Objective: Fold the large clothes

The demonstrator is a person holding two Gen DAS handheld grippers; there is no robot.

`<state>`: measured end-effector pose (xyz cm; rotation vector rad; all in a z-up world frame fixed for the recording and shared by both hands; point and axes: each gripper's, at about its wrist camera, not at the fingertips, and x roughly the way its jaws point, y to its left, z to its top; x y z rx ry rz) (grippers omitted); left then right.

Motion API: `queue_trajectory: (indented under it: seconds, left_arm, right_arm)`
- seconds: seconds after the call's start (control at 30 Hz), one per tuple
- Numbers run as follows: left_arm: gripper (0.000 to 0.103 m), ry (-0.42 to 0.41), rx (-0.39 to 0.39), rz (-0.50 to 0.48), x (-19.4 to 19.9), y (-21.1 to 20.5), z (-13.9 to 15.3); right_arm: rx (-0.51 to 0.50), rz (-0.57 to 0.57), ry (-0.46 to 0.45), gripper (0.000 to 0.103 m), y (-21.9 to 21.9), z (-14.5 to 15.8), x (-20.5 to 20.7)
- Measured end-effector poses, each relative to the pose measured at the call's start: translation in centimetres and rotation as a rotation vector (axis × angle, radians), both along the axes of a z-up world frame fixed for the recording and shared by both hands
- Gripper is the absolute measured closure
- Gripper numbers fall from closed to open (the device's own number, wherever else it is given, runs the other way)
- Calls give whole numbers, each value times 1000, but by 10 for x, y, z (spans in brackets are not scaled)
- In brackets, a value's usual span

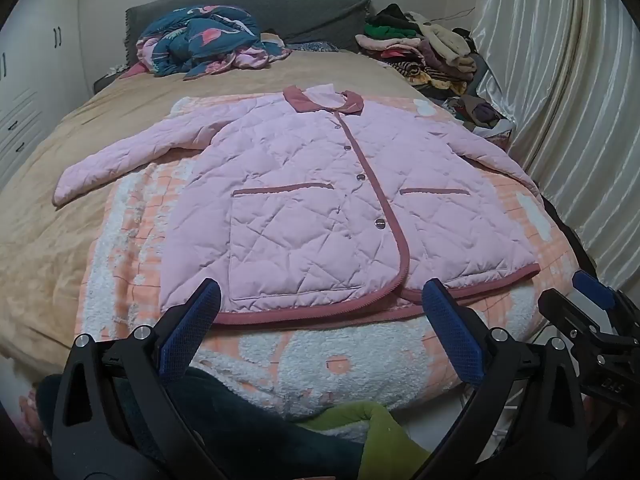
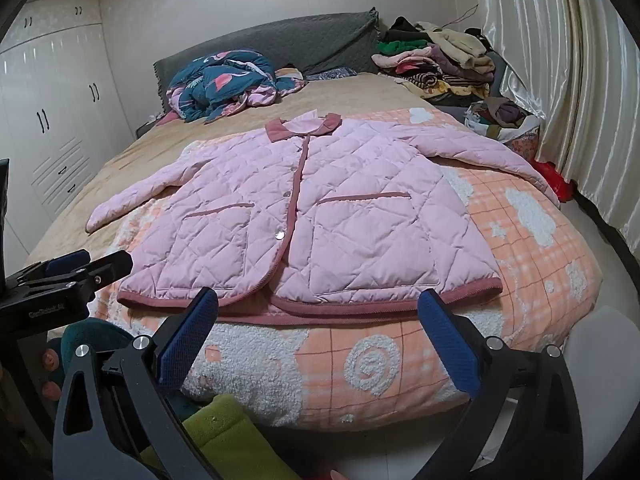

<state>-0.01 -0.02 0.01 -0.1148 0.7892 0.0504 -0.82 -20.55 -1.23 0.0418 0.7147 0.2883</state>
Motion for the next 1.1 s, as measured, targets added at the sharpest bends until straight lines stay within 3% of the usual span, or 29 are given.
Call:
queue_trajectory:
  seconds: [1.1]
  left_arm:
    - [9,-6,-3,0,-2,-17,-3]
  right_arm:
    - [-5,4,-2,4,0,1,-1]
